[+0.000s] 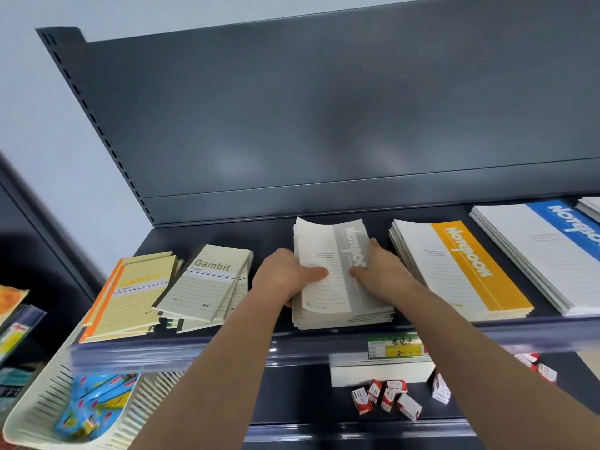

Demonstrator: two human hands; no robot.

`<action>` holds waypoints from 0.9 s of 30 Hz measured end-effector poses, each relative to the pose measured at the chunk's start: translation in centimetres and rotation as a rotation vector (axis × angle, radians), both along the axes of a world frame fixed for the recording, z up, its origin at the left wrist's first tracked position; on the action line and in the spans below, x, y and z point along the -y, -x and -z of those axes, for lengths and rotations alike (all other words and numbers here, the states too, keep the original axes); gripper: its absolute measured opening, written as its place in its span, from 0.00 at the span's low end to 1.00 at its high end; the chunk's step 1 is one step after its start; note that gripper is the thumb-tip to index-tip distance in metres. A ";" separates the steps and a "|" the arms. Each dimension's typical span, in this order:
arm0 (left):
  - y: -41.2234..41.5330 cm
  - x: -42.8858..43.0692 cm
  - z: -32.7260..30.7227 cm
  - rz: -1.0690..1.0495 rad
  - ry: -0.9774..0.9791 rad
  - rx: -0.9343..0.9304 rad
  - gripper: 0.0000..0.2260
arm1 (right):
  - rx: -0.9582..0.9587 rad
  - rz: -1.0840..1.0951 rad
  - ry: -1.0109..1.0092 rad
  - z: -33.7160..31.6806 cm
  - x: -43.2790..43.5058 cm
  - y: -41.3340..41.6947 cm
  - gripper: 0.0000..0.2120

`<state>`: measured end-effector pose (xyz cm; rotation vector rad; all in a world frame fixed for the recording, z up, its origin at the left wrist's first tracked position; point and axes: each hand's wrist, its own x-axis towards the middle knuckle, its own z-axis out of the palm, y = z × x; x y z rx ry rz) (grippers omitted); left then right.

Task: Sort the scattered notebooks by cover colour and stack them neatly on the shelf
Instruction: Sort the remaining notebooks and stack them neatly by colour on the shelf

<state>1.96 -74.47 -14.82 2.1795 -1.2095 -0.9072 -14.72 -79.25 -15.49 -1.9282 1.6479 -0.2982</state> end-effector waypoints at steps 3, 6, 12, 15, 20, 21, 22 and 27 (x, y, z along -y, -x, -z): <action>0.2 0.0 -0.3 0.016 0.004 0.149 0.22 | -0.286 -0.135 0.249 -0.6 -1.0 -0.5 0.25; 0.3 -0.6 -0.6 0.037 0.004 0.219 0.20 | -0.469 -0.255 0.366 -0.7 -1.9 -1.3 0.20; -1.9 -1.5 -0.9 -0.020 0.158 0.194 0.18 | -0.607 -0.289 0.416 -1.3 -2.8 -2.2 0.22; -3.9 -2.3 -1.3 -0.103 0.214 0.316 0.21 | -0.516 -0.333 0.483 -2.1 -2.8 -3.7 0.23; -7.5 -5.4 -1.9 -0.293 0.190 0.475 0.17 | -0.269 -0.466 0.536 -3.6 -3.0 -7.2 0.18; -8.3 -6.1 -2.1 -0.318 0.166 0.504 0.17 | -0.199 -0.492 0.500 -3.8 -3.3 -8.0 0.17; -9.0 -6.7 -2.2 -0.339 0.139 0.524 0.16 | -0.130 -0.515 0.451 -4.0 -3.6 -8.8 0.16; -11.5 -8.4 -2.9 -0.358 0.036 0.530 0.13 | 0.045 -0.607 0.243 -4.4 -5.5 -12.9 0.16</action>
